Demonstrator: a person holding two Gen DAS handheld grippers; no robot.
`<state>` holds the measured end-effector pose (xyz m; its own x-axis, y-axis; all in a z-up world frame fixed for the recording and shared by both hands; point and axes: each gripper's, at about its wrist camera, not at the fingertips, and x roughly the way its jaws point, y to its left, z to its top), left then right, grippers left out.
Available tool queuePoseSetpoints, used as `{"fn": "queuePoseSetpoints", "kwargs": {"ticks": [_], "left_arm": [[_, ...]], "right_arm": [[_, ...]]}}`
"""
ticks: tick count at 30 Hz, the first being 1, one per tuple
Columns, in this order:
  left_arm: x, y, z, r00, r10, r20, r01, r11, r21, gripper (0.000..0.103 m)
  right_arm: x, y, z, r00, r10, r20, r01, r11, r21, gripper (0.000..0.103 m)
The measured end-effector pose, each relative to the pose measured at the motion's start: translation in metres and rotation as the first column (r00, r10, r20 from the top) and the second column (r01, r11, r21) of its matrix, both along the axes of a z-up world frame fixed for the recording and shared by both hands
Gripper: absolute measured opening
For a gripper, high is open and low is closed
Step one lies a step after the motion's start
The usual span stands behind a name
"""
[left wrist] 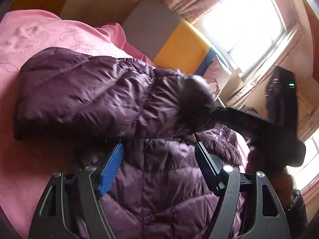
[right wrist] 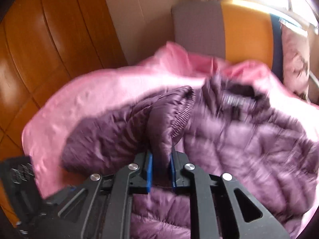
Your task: Fold large clothes
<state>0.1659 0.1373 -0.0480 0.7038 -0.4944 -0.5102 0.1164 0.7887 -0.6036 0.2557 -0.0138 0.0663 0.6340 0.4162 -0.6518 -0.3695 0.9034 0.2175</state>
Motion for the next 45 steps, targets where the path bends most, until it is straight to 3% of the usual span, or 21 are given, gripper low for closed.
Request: {"fn": "queuePoseSetpoints", "kwargs": {"ticks": [4,11,17,20,32,33,37,45], "left_arm": [[0.013,0.008,0.004,0.998,0.053,0.037,-0.05,0.995,-0.083,0.078],[0.038,0.002,0.012,0.996,0.073,0.051,-0.072,0.997,-0.024,0.078],[0.05,0.004,0.0,0.993,0.105,-0.046,-0.102,0.993,0.064,0.078],[0.052,0.007,-0.006,0.989,0.124,-0.08,-0.118,0.99,0.074,0.078],[0.058,0.009,-0.007,0.988,0.123,-0.093,-0.115,0.989,0.087,0.078],[0.058,0.009,-0.007,0.988,0.124,-0.094,-0.115,0.989,0.092,0.077],[0.064,0.009,-0.014,0.978,0.147,-0.149,-0.123,0.979,0.161,0.056],[0.069,0.003,-0.02,0.974,0.144,-0.173,-0.101,0.967,0.235,0.054]], "right_arm": [[-0.005,-0.019,0.036,0.993,-0.066,0.101,0.065,0.998,0.012,0.012],[0.002,-0.077,0.049,0.963,-0.231,0.137,0.232,0.973,0.009,0.012],[0.002,-0.127,0.021,0.933,-0.351,0.078,0.354,0.935,-0.026,0.011],[0.0,-0.147,0.002,0.917,-0.397,0.031,0.398,0.917,-0.037,0.011],[-0.011,-0.187,-0.06,0.879,-0.466,-0.103,0.461,0.885,-0.063,0.011],[-0.011,-0.187,-0.063,0.877,-0.468,-0.107,0.463,0.884,-0.066,0.011],[-0.008,-0.191,-0.078,0.872,-0.47,-0.134,0.465,0.883,-0.071,0.011],[-0.005,-0.198,-0.093,0.87,-0.457,-0.187,0.458,0.888,-0.042,0.011]]}}
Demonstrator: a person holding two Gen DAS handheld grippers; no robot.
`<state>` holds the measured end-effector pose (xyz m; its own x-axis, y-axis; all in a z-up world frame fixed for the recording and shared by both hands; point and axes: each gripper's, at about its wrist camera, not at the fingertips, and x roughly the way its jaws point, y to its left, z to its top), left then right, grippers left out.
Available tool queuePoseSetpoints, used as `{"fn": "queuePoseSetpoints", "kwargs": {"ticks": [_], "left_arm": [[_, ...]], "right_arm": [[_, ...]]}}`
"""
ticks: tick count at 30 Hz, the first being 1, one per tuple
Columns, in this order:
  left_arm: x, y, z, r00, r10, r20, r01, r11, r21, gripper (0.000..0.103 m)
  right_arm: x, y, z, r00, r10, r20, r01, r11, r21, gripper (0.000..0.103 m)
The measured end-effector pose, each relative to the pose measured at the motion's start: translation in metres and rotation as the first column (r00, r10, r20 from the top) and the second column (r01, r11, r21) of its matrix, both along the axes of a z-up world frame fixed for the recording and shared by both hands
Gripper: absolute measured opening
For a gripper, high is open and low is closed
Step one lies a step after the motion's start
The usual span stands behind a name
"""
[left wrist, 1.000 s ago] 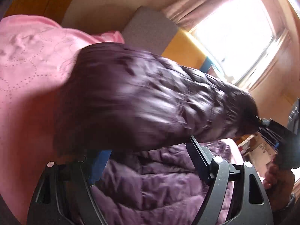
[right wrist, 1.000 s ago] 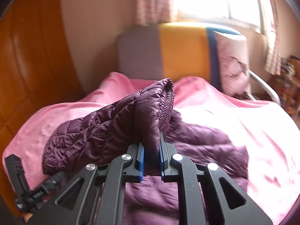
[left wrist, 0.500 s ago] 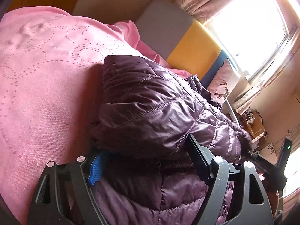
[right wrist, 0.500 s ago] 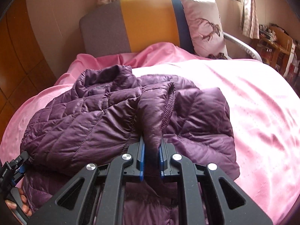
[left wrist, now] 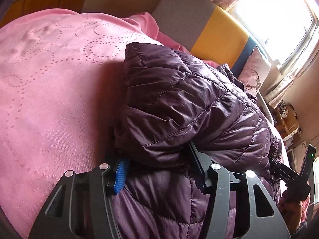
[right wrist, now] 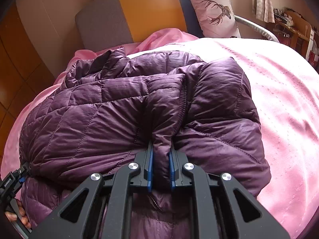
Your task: Fold large clothes
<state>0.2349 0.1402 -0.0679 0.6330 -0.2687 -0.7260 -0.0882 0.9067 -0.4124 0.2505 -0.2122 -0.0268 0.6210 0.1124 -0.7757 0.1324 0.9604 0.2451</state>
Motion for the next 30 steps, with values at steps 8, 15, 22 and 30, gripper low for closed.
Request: {"fn": "queuePoseSetpoints", "kwargs": {"ticks": [8,15,22,30], "left_arm": [[-0.018,0.001,0.016,1.0,-0.007,0.025,0.007,1.0,-0.004,0.061],[-0.061,0.019,0.048,0.987,0.036,0.156,-0.045,0.998,0.052,0.067],[-0.04,-0.003,0.081,0.967,-0.054,0.249,0.028,0.994,0.105,0.067],[0.022,-0.044,0.071,0.969,-0.148,0.199,0.117,0.98,0.159,0.067]], "right_arm": [[0.001,0.003,0.006,1.0,0.022,-0.016,-0.023,0.998,-0.06,0.016],[-0.009,0.007,0.023,0.999,-0.013,0.031,0.017,0.988,-0.154,0.066],[-0.013,0.042,0.061,0.983,0.076,0.167,-0.045,0.982,-0.183,0.077],[0.036,0.085,0.055,0.978,0.153,0.141,-0.12,0.969,-0.217,0.086]]}}
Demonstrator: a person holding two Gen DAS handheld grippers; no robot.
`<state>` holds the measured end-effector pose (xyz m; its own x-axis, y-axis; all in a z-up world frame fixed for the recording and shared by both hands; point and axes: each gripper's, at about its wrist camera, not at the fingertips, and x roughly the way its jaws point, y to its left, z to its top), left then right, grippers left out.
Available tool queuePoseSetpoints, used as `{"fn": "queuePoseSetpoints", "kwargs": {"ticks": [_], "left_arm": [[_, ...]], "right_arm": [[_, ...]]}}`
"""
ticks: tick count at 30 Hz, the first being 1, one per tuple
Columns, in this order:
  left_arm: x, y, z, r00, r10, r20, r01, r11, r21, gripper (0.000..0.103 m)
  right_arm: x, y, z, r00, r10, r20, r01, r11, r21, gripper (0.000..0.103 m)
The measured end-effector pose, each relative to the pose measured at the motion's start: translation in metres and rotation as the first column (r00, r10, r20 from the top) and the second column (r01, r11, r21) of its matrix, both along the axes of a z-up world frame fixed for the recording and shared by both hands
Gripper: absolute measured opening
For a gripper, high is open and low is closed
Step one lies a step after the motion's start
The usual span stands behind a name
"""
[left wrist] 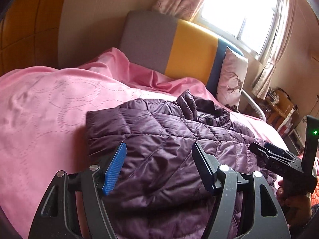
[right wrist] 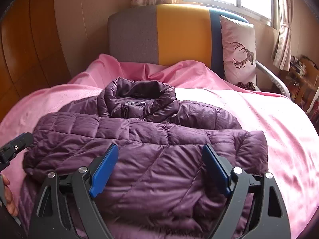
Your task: Fold large clothes
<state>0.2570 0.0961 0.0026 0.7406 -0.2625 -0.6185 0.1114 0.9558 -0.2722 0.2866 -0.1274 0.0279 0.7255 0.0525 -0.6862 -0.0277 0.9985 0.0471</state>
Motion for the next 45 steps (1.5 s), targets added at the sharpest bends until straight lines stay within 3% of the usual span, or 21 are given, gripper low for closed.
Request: {"fn": "queuePoseSetpoints", "kwargs": {"ticks": [7,13,22,30,32,34,35,41,45], "left_arm": [[0.039,0.0,-0.046,0.992,-0.006,-0.129,0.007,1.0,0.01,0.067],[0.039,-0.003,-0.065,0.991,-0.003,-0.136,0.006,1.0,0.022,0.067],[0.045,-0.008,-0.075,0.989,0.009,-0.147,-0.002,0.999,0.043,0.067],[0.042,-0.011,-0.072,0.991,0.013,-0.136,-0.004,0.998,0.067,0.068],[0.041,-0.015,-0.069,0.992,0.013,-0.128,-0.002,0.997,0.082,0.073],[0.035,-0.017,-0.062,0.993,0.018,-0.115,-0.006,0.995,0.101,0.09],[0.03,-0.019,-0.057,0.994,0.027,-0.105,-0.015,0.993,0.114,0.094],[-0.008,-0.022,-0.029,0.999,0.027,-0.028,-0.023,0.991,0.132,0.094],[-0.035,-0.026,-0.017,1.0,0.009,0.001,-0.009,0.989,0.149,0.094]], "right_arm": [[0.021,-0.005,-0.041,0.998,0.001,-0.056,-0.004,0.999,-0.054,0.087],[0.026,-0.005,-0.063,0.996,0.01,-0.09,-0.015,0.999,-0.052,0.088],[0.035,-0.006,-0.074,0.992,0.012,-0.123,-0.016,0.999,-0.033,0.088],[0.035,-0.009,-0.072,0.992,0.015,-0.122,-0.018,1.0,-0.025,0.089],[0.033,-0.009,-0.072,0.993,0.016,-0.12,-0.019,1.0,-0.024,0.089],[0.033,-0.009,-0.071,0.993,0.018,-0.118,-0.02,1.0,-0.021,0.089],[0.032,-0.009,-0.071,0.993,0.017,-0.118,-0.02,1.0,-0.021,0.089],[0.028,-0.004,-0.067,0.994,0.009,-0.105,-0.014,0.999,-0.05,0.092],[0.022,0.0,-0.059,0.995,-0.009,-0.098,0.001,0.997,-0.084,0.1]]}}
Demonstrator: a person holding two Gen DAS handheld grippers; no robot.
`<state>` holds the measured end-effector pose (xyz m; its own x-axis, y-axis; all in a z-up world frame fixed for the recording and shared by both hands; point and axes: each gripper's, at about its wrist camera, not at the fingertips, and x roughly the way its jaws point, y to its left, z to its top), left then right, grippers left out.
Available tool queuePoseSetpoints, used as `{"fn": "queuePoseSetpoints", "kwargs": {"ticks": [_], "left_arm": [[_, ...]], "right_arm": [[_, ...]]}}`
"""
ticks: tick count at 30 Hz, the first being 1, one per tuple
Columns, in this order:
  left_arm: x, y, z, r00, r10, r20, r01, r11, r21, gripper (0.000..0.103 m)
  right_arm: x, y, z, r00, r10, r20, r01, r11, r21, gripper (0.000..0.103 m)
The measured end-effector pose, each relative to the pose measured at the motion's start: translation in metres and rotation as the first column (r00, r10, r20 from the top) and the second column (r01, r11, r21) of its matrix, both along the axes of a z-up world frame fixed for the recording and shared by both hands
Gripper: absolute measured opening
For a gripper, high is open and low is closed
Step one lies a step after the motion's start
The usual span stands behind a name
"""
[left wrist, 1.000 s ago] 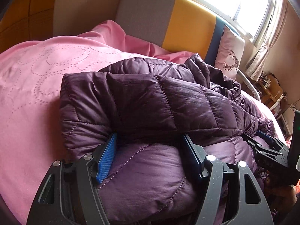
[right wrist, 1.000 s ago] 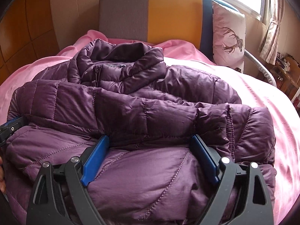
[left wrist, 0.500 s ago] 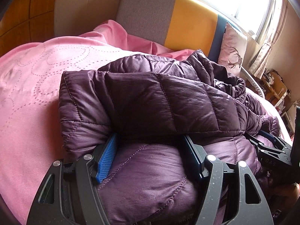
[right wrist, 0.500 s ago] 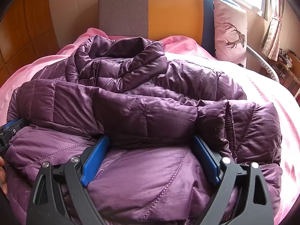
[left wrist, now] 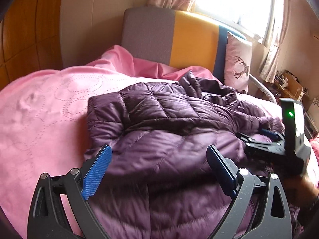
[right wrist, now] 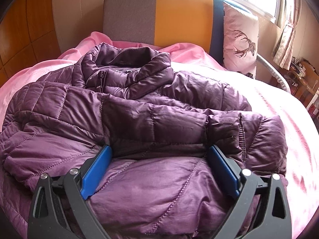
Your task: Fold large clothes
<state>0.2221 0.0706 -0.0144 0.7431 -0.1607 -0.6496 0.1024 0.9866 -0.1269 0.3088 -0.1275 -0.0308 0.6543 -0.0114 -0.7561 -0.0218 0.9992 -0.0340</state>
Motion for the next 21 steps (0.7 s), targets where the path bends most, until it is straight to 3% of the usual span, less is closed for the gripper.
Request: {"fn": "queuePoseSetpoints", "kwargs": {"ticks": [11,21], "left_arm": [[-0.06,0.009,0.003,1.0,-0.004,-0.002,0.004,0.999,-0.039,0.094],[-0.092,0.018,-0.008,0.999,0.01,-0.033,-0.011,1.0,-0.028,0.094]], "right_arm": [[-0.052,-0.014,0.03,0.999,0.046,0.004,-0.047,0.998,0.046,0.101],[-0.109,-0.029,0.02,0.993,0.083,-0.085,-0.079,0.995,0.059,0.101]]}}
